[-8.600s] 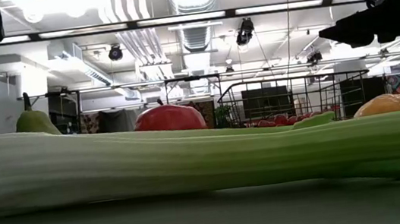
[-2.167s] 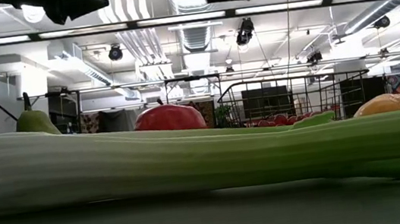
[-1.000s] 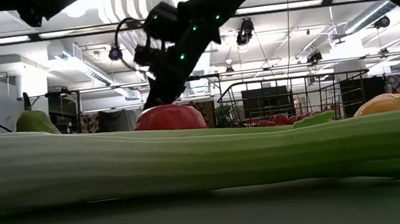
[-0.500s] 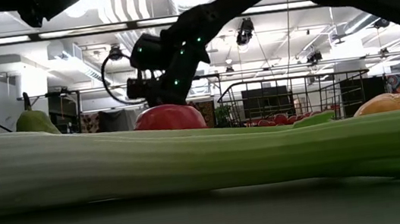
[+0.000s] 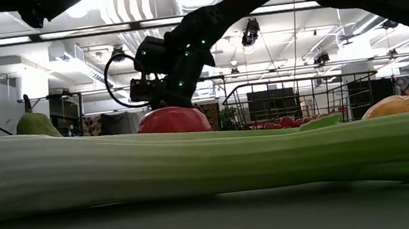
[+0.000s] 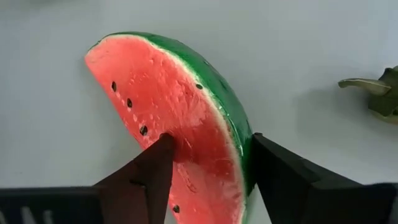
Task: Build produce basket
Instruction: Put the watermelon into the wire basket
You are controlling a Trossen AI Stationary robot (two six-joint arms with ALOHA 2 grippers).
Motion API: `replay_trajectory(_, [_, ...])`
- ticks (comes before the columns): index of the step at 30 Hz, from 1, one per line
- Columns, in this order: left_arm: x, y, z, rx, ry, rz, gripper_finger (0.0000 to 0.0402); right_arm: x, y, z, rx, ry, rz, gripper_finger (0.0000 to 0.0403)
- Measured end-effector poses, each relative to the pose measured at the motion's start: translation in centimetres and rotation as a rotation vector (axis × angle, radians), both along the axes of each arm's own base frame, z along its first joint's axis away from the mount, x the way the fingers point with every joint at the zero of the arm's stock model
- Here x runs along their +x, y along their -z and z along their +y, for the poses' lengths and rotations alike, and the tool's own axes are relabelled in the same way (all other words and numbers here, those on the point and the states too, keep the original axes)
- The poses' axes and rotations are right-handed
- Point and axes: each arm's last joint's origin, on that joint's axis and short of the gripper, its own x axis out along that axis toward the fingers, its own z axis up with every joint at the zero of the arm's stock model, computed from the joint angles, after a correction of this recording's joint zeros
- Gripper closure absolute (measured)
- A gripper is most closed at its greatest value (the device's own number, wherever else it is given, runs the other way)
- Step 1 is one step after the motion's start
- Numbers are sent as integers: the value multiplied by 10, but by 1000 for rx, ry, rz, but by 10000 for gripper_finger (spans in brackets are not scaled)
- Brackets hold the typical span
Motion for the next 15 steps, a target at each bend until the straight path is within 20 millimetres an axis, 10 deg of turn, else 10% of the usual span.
replay_trajectory(15, [0,-1,0,-2,0,-9,100,4,-26,-1,-30,11,-28,234])
